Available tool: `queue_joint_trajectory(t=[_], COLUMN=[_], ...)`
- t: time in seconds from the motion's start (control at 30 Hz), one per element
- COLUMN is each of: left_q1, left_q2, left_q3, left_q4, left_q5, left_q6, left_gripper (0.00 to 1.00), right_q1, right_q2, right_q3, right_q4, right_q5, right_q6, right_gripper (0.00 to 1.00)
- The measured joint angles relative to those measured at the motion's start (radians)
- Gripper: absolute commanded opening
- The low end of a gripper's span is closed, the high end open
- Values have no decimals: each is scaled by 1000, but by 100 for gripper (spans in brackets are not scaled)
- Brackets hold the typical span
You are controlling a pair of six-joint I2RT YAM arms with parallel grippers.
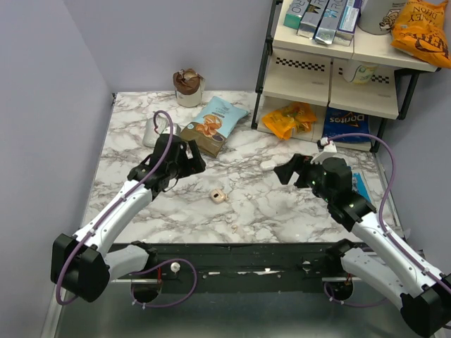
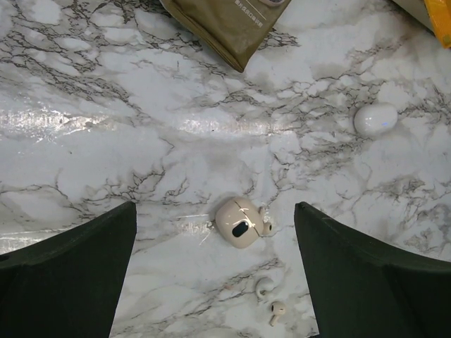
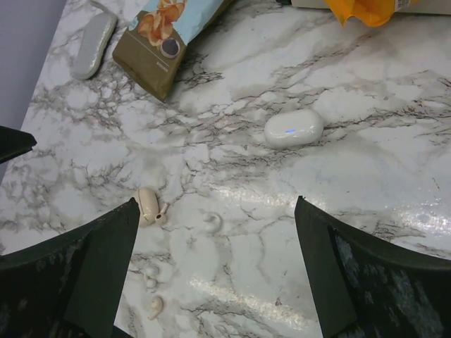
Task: Insert the wireless bluetooth earbuds into the charging case
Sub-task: Pick up the charging case at the center of the board.
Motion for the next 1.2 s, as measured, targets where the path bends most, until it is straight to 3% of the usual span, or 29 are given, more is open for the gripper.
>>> queue_joint_trajectory(t=[0.43,0.6,0.8,1.2], left_q1=[0,-13,-175,-214], left_q2=[-60,-81,42,265], left_q3=[0,0,43,92], left_q4=[-24,-21,-74,-155], left_q5=[53,80,150,178], left_q6=[217,317,444,550], left_gripper=[98,92,93,90], right_q1=[0,0,0,0], right_q2=[-1,6,28,26], right_q3=[0,1,10,15], right_q4=[-19,-22,-33,-37], right_q5=[39,3,-70,-172], right_q6=[27,8,-15,-35], right_gripper=[100,100,100,100])
